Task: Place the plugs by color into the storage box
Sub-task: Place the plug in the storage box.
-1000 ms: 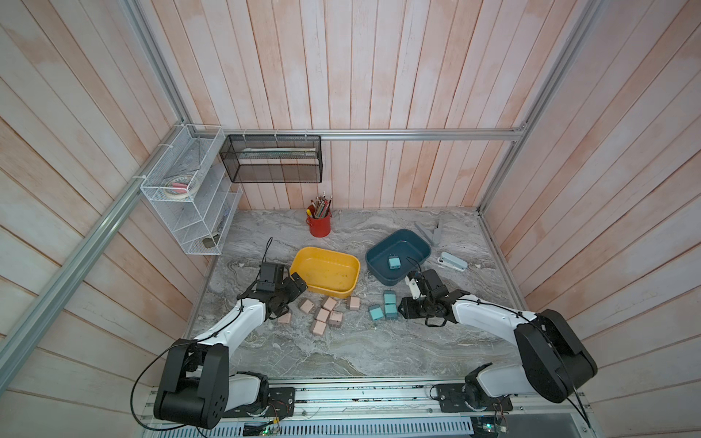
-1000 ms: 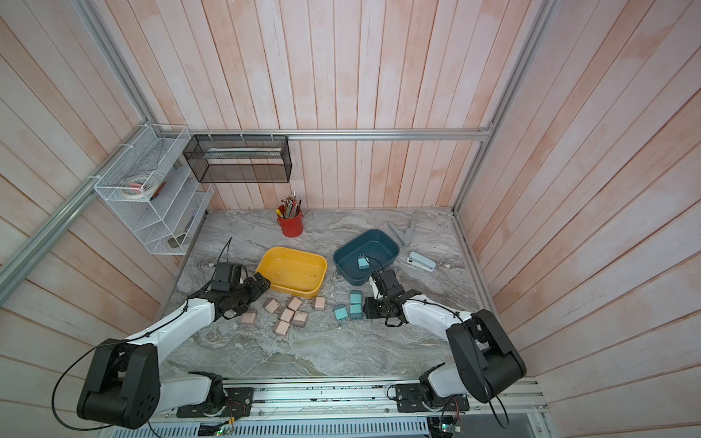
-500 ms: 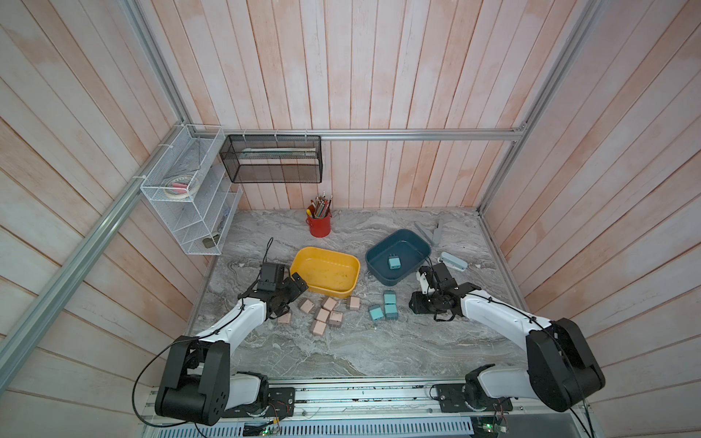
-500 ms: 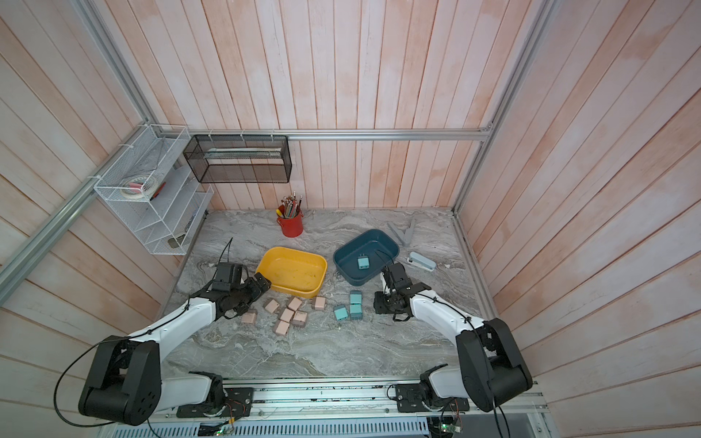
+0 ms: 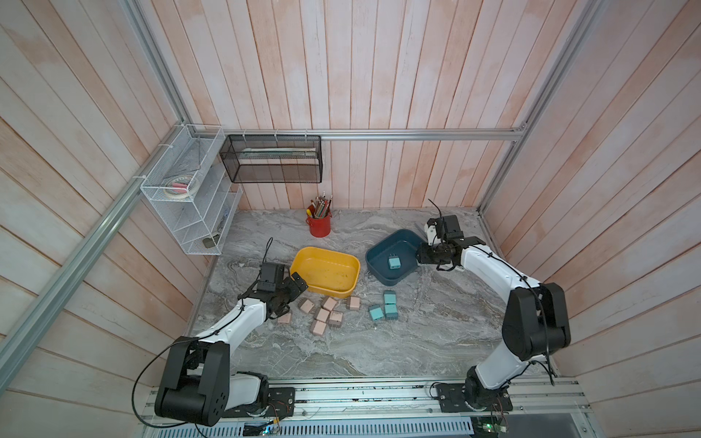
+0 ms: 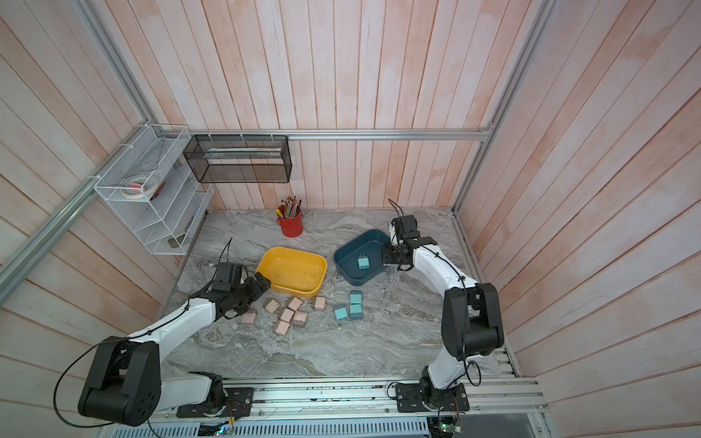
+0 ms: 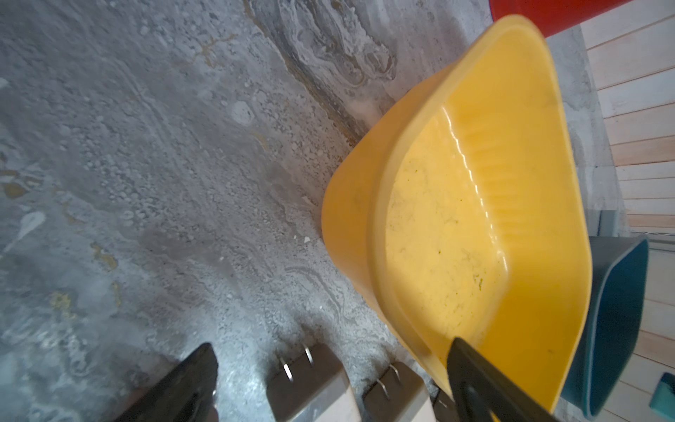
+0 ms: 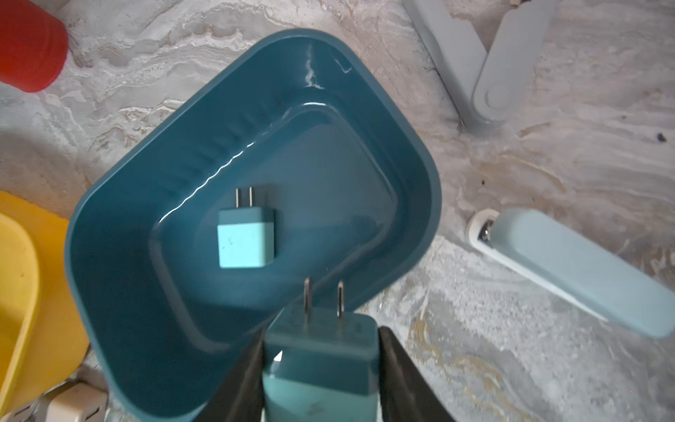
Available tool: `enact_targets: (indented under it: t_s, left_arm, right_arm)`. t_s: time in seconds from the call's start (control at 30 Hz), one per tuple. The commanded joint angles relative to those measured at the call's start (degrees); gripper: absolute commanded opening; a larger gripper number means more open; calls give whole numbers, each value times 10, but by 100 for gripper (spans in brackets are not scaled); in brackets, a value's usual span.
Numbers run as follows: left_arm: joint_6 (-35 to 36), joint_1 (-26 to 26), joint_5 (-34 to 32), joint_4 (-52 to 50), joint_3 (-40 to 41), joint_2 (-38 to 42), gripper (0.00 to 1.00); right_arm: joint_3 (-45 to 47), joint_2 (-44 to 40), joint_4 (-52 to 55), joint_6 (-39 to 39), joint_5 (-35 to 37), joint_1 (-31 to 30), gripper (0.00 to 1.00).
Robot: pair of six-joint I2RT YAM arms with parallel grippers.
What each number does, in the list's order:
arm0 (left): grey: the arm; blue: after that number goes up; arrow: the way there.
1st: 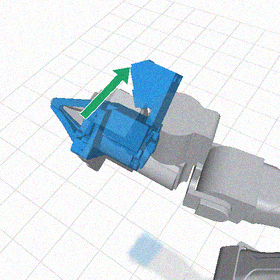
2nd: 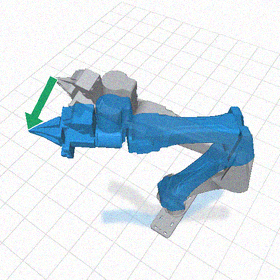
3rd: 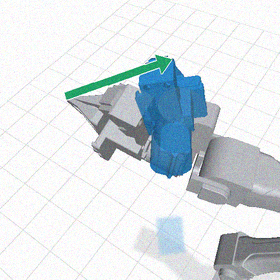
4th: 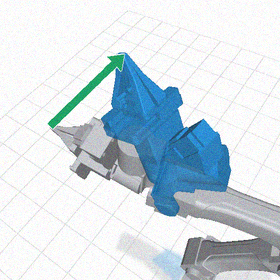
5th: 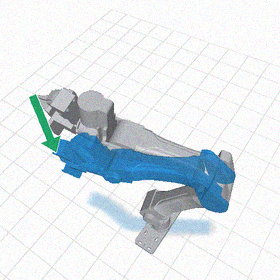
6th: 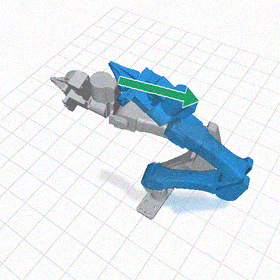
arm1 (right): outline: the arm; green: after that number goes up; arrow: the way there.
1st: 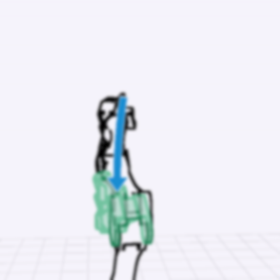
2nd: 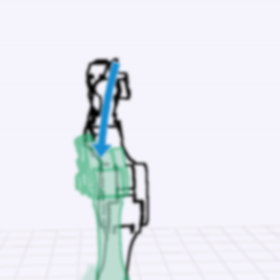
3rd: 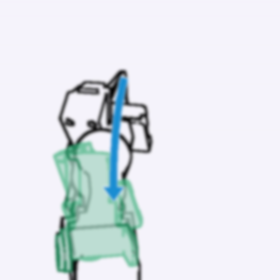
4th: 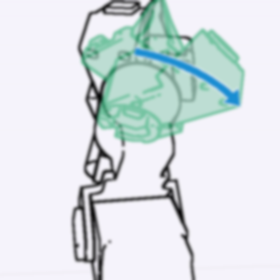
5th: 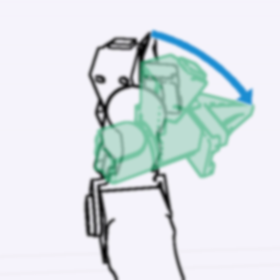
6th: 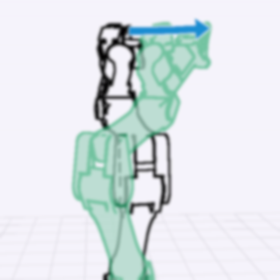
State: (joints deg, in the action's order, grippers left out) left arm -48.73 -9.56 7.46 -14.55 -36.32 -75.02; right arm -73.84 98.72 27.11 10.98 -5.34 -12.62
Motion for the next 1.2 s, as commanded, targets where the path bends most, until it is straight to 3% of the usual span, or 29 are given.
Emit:
enact_targets:
  t_s: [0.0,0.2,0.4,0.87,1.17]
  left_arm:
    - [-3,-2,-7,-7,13,17,100]
    - [-3,-3,-9,-16,6,21,100]
    - [-2,-2,-12,-23,-4,24,100]
    - [-6,-3,-18,-37,9,47,100]
    - [-7,-3,-17,-33,15,51,100]
  right_arm:
    - [-53,57,10,-34,-24,4,39]
    - [-135,162,6,-51,-40,5,39]
    - [-166,215,-2,-59,-34,8,39]
    - [-151,259,-27,-56,-21,7,41]
    - [-146,258,-36,-51,-16,0,55]
